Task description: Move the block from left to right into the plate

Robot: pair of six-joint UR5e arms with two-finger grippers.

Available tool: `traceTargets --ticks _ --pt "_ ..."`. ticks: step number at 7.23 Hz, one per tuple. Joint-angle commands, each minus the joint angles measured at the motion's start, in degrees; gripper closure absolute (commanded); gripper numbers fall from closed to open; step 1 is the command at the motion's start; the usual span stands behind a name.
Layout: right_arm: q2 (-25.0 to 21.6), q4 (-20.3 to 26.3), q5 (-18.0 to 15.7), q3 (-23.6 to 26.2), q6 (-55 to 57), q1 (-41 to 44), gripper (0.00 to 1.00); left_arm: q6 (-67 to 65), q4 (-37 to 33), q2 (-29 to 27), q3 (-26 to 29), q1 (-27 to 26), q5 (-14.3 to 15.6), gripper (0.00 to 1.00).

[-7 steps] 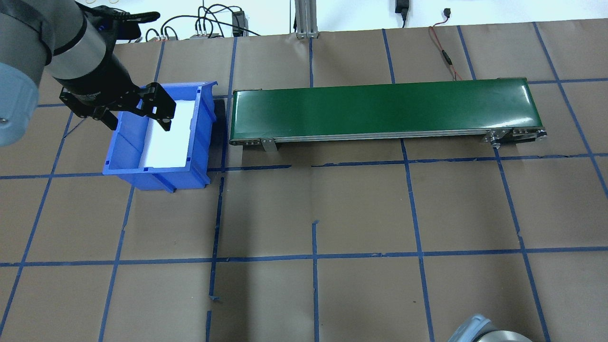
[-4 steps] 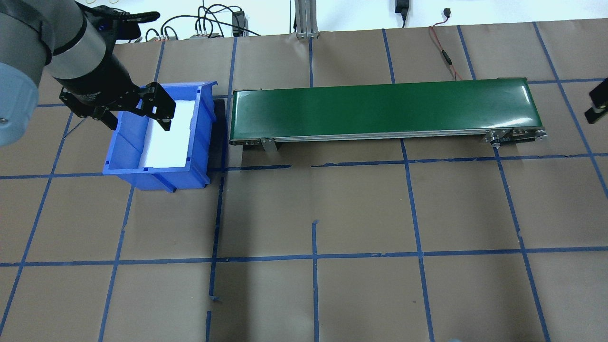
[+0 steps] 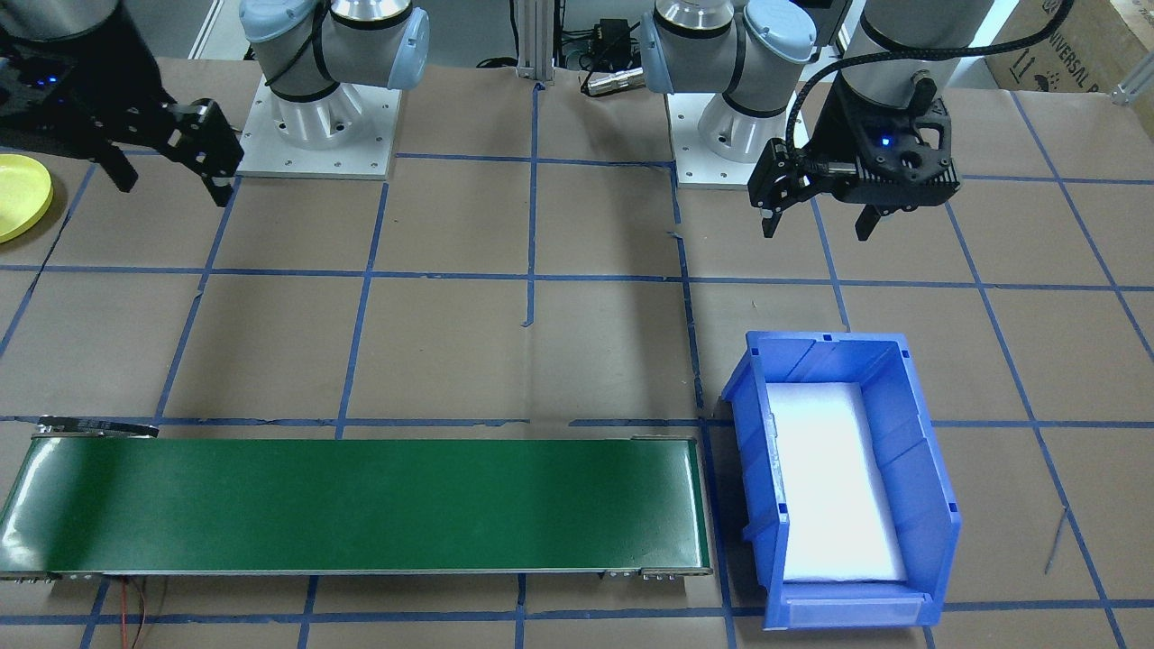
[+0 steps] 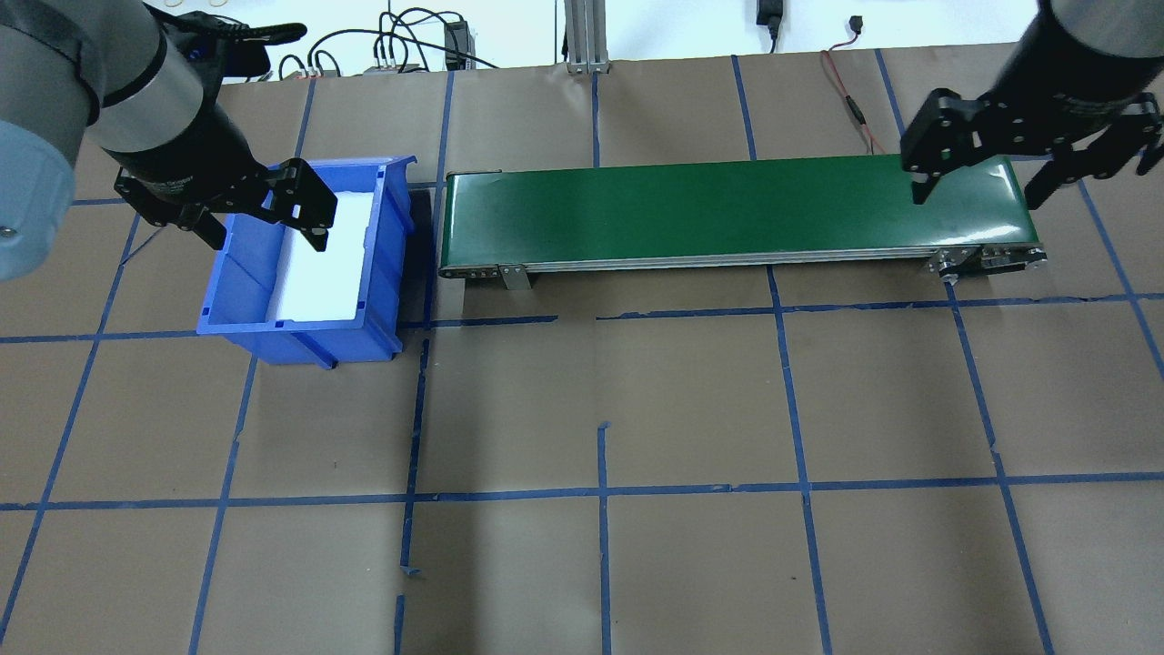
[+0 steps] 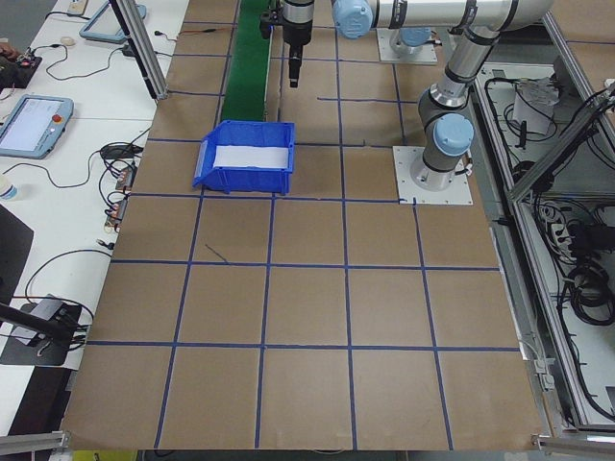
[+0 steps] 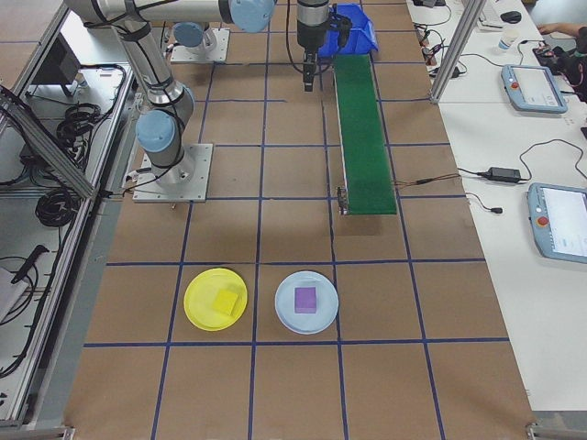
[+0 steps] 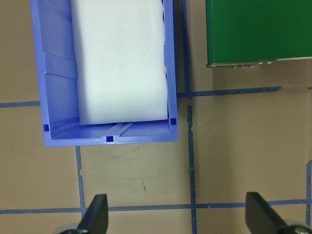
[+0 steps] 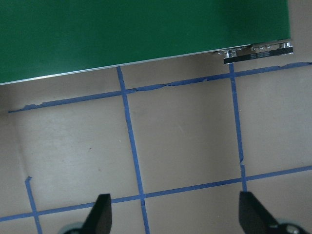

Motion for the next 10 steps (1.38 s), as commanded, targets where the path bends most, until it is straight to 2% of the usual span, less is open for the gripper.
traceTargets --ticks 1,6,10 --pt "4.70 -0.06 0.04 -4.67 6.74 7.39 0.08 0.00 0.00 0.00 -0.01 0.00 0.09 0.00" --pt "4.73 -2.25 1.26 -2.16 6.85 8.31 0.04 0.00 -0.09 0.00 -0.28 0.00 0.09 0.00" --pt "4.64 -3.48 2.06 -2.24 5.79 8.56 0.02 0.00 -0.18 0.09 -0.72 -0.26 -0.17 0.00"
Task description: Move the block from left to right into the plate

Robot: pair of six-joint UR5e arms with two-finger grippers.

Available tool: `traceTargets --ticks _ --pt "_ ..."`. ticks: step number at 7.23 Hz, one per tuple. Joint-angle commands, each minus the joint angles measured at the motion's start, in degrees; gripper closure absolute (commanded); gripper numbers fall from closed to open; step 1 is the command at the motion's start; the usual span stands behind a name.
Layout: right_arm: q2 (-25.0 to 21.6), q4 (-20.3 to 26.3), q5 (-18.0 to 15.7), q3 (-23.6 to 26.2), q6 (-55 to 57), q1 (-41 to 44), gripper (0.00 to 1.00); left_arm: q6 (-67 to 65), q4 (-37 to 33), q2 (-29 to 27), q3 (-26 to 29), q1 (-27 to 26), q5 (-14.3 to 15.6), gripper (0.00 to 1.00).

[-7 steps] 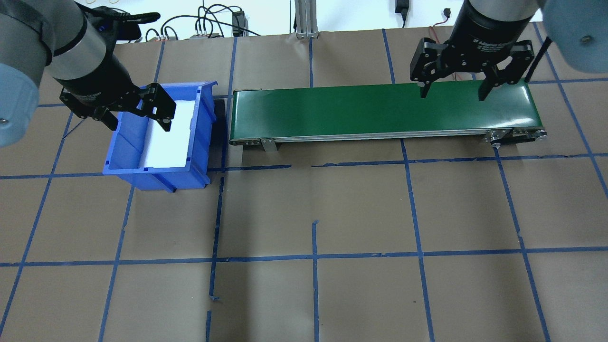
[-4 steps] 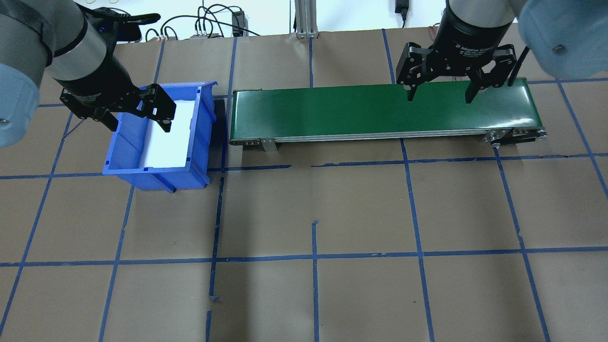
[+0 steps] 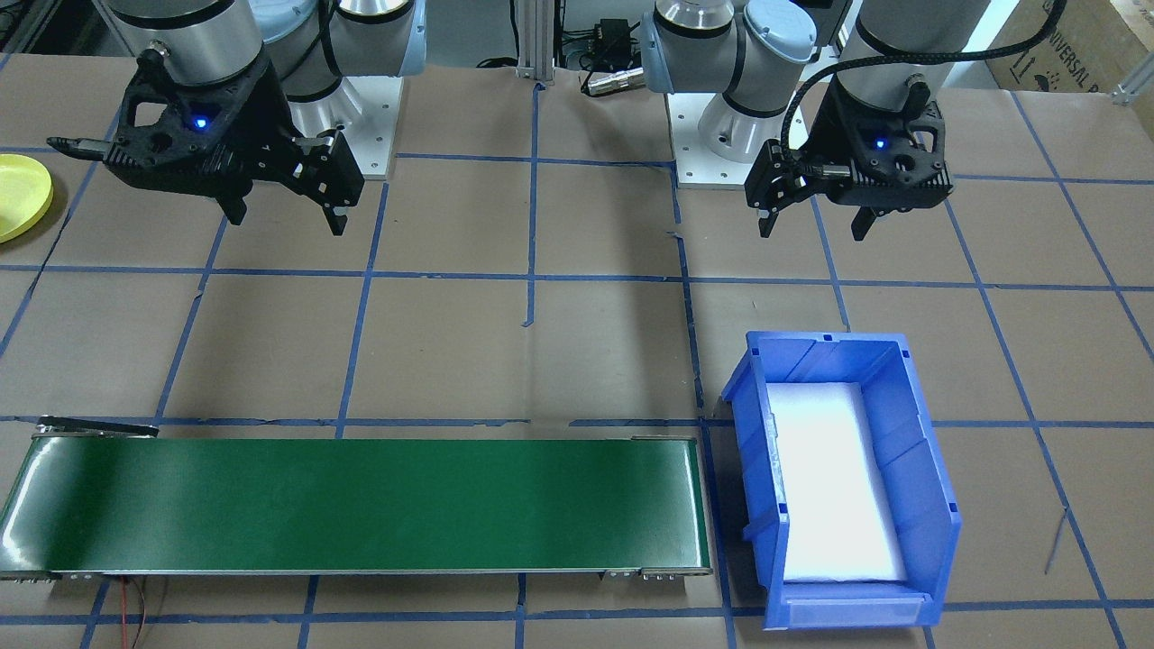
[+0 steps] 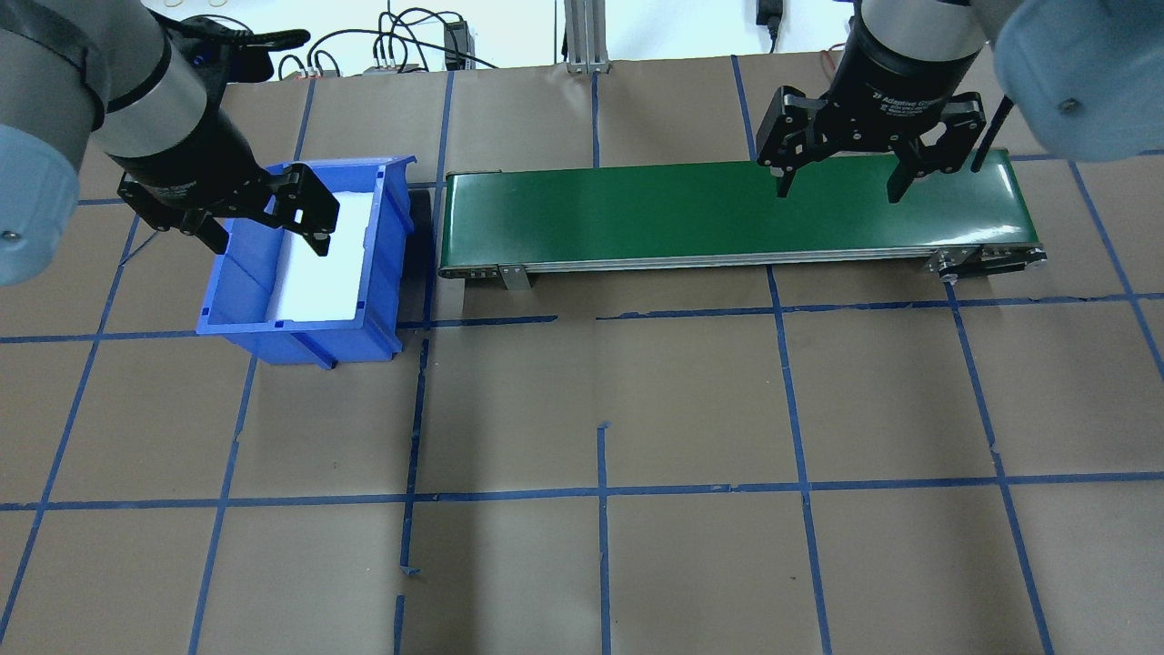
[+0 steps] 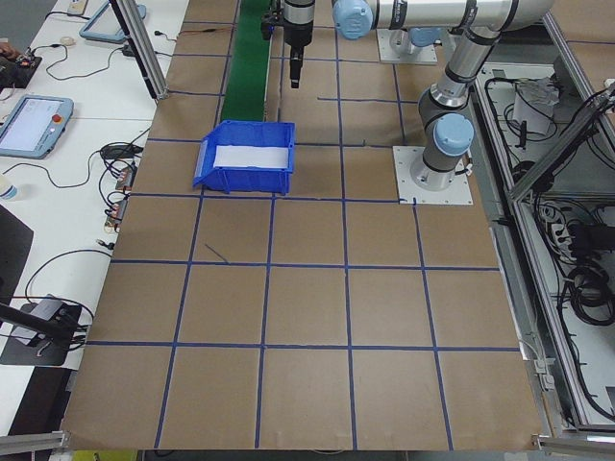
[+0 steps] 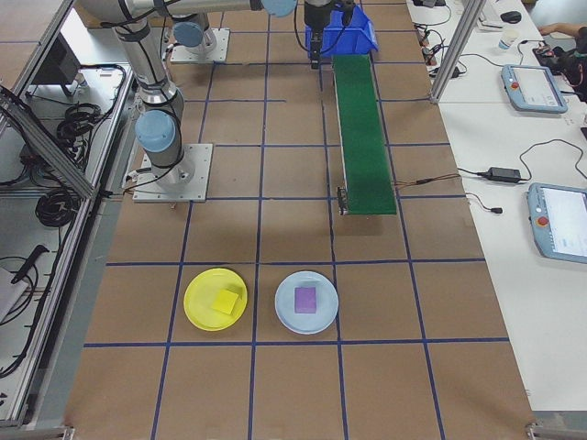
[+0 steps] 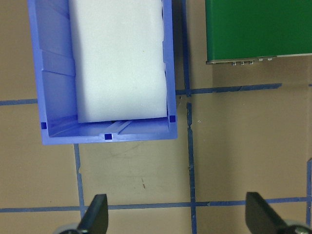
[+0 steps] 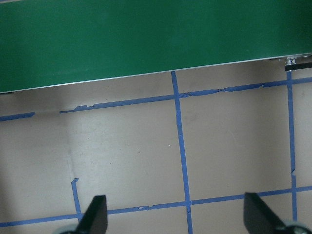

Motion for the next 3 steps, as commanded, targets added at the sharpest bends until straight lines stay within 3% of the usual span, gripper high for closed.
traceTargets --ticks 1,3 --pt "-0.05 -0.77 0.10 0.12 -0.31 0.16 0.01 0.00 -0.21 0.01 -0.23 -0.05 -1.88 0.00" --pt "-0.05 -0.77 0.01 0.12 -0.40 0.07 0.01 0.00 -0.56 0.01 -0.23 0.04 -2.51 0.00"
